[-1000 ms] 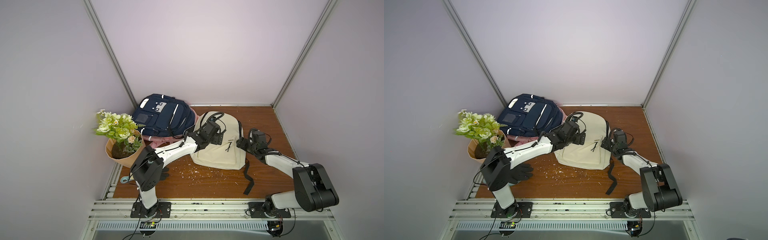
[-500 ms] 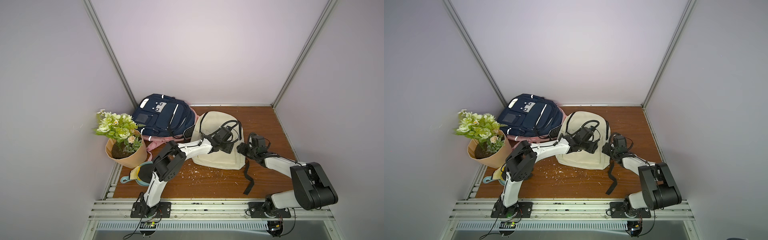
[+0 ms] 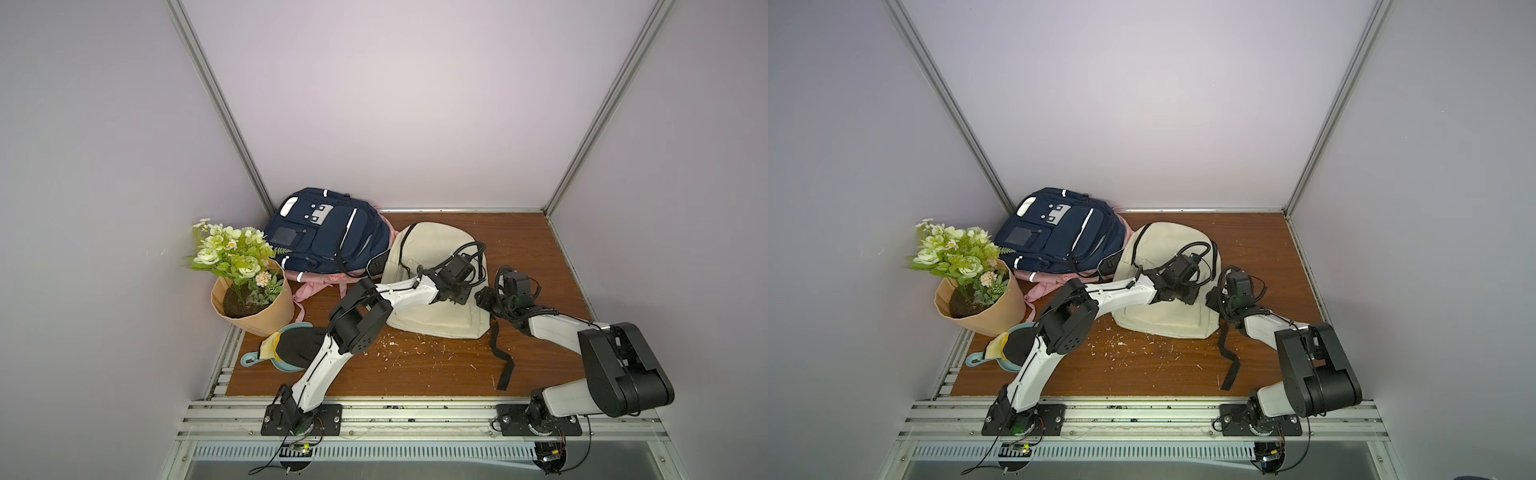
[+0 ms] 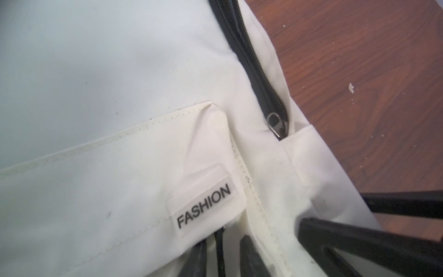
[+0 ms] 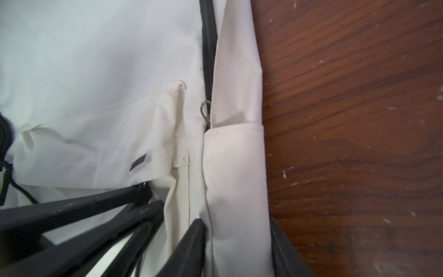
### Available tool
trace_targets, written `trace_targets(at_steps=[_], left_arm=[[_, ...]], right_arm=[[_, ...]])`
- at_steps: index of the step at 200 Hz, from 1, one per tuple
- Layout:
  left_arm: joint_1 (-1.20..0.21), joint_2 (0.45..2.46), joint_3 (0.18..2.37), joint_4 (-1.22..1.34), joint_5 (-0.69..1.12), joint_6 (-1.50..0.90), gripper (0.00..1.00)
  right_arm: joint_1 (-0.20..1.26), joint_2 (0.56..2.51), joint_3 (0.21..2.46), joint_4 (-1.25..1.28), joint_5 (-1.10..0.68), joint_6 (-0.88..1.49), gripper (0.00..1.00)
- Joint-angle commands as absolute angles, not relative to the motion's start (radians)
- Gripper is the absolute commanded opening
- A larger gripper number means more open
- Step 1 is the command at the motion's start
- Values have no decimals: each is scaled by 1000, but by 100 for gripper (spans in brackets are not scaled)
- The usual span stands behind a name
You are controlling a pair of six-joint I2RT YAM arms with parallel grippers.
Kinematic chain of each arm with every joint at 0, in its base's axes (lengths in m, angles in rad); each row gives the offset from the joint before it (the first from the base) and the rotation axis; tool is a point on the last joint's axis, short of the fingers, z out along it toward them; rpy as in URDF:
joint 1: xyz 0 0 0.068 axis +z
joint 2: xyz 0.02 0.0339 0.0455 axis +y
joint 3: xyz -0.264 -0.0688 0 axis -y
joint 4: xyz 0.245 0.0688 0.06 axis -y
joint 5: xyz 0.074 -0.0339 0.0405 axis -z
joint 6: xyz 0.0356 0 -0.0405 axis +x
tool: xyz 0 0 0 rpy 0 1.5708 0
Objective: Zip up the backpack
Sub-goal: Zip the zipper on the backpack.
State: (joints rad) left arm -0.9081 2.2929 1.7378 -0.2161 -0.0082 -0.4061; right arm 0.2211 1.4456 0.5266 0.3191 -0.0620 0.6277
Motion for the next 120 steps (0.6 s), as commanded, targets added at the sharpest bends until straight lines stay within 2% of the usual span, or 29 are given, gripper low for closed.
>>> trace_targets(at_steps=[1, 45, 73, 120], left_arm=[[-907, 2301, 1735, -251, -47, -420, 22], [-908, 2204, 1646, -206, -74, -419, 9], [-908, 2151, 1591, -172, -70, -428, 2], [-907, 2072, 1513, -137, -101, -439, 0]], right_arm=[[222, 1452, 525, 298, -87, 628, 37], [223, 1429, 525, 273, -40, 627, 20], [223, 1420, 541, 248, -19, 619, 12], [223, 1380, 553, 201, 40, 606, 7]])
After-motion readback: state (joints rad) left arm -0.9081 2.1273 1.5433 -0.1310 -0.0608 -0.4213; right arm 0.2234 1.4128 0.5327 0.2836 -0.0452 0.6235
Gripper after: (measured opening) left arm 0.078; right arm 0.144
